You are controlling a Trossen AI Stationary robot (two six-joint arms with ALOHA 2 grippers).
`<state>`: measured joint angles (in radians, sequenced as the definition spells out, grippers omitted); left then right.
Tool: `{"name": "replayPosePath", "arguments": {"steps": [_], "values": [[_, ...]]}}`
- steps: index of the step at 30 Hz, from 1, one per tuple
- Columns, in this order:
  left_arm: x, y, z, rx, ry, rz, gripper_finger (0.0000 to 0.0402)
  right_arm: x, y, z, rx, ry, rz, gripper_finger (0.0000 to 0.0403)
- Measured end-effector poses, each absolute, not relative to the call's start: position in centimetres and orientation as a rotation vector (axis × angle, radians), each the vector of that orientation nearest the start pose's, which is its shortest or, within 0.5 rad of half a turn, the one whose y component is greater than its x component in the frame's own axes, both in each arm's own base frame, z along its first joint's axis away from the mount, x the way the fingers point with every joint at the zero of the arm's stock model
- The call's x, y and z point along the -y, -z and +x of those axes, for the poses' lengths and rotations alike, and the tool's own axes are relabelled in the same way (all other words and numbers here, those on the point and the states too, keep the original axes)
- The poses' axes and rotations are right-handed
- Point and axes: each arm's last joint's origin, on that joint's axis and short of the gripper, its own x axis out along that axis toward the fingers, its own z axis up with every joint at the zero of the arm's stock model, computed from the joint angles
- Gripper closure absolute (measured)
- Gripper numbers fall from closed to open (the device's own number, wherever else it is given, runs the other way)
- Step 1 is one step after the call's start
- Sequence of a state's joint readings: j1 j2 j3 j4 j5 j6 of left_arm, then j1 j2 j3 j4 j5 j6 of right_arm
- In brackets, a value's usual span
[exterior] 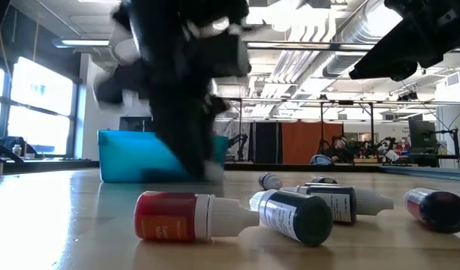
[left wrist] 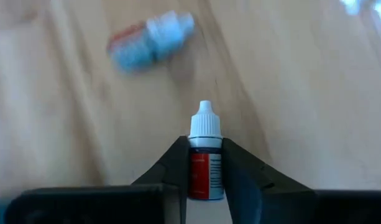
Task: Pick & Place food coloring
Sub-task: Put the left small red food coloring bottle into the blue bin
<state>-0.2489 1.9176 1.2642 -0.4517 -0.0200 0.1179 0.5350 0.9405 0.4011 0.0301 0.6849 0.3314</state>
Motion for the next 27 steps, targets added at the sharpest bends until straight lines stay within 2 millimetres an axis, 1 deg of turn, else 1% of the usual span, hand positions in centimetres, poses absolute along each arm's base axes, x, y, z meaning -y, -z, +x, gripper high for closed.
{"name": "replayPosePath", "arguments": {"steps": [2, 5, 6, 9, 10, 11, 13, 15, 16, 17, 19, 21, 23, 26, 27], "values": [[9.3, -18.3, 37.2, -1.111, 0.250, 0.272, 0.0330, -7.8, -19.9, 16.8, -0.378, 0.211, 0.041, 0.0274], [8.7, -20.1, 35.5, -1.291, 0.173, 0.296, 0.0328, -7.9, -20.0, 16.9, -0.369, 0.206, 0.051, 0.0274], [8.8, -20.8, 35.5, -1.299, 0.151, 0.288, 0.0329, -7.9, -20.0, 16.9, -0.369, 0.205, 0.050, 0.0274], [8.4, -22.8, 33.5, -1.409, 0.027, 0.309, 0.0330, -7.9, -20.3, 16.9, -0.350, 0.206, 0.063, 0.0274], [8.3, -23.4, 33.3, -1.398, -0.023, 0.312, 0.0331, -7.8, -20.3, 16.9, -0.352, 0.207, 0.062, 0.0274], [8.1, -23.8, 32.8, -1.406, -0.077, 0.319, 0.0331, -7.8, -20.2, 16.9, -0.351, 0.204, 0.064, 0.0274], [7.7, -24.0, 31.3, -1.496, -0.192, 0.360, 0.0331, -7.8, -20.3, 17.0, -0.342, 0.206, 0.074, 0.0274], [7.3, -24.6, 30.9, -1.431, -0.282, 0.362, 0.0331, -7.8, -20.3, 17.0, -0.346, 0.206, 0.069, 0.0274], [7.0, -24.7, 30.3, -1.430, -0.324, 0.380, 0.0331, -7.8, -20.3, 17.1, -0.341, 0.209, 0.073, 0.0274], [6.8, -24.4, 29.9, -1.430, -0.347, 0.391, 0.0331, -7.7, -20.4, 17.1, -0.337, 0.212, 0.075, 0.0274], [6.3, -23.8, 29.9, -1.370, -0.361, 0.352, 0.0331, -7.7, -20.3, 17.1, -0.345, 0.214, 0.067, 0.0274], [5.6, -22.3, 29.3, -1.401, -0.344, 0.312, 0.0331, -7.6, -20.4, 17.2, -0.335, 0.220, 0.080, 0.0274], [5.1, -20.7, 29.6, -1.371, -0.319, 0.248, 0.0331, -7.6, -20.2, 17.2, -0.346, 0.215, 0.073, 0.0274], [4.0, -18.8, 28.9, -1.425, -0.317, 0.250, 0.0325, -7.5, -20.3, 17.3, -0.340, 0.222, 0.079, 0.0274], [3.8, -18.3, 29.1, -1.412, -0.317, 0.243, 0.0319, -7.5, -20.2, 17.3, -0.341, 0.221, 0.079, 0.0274]]}}
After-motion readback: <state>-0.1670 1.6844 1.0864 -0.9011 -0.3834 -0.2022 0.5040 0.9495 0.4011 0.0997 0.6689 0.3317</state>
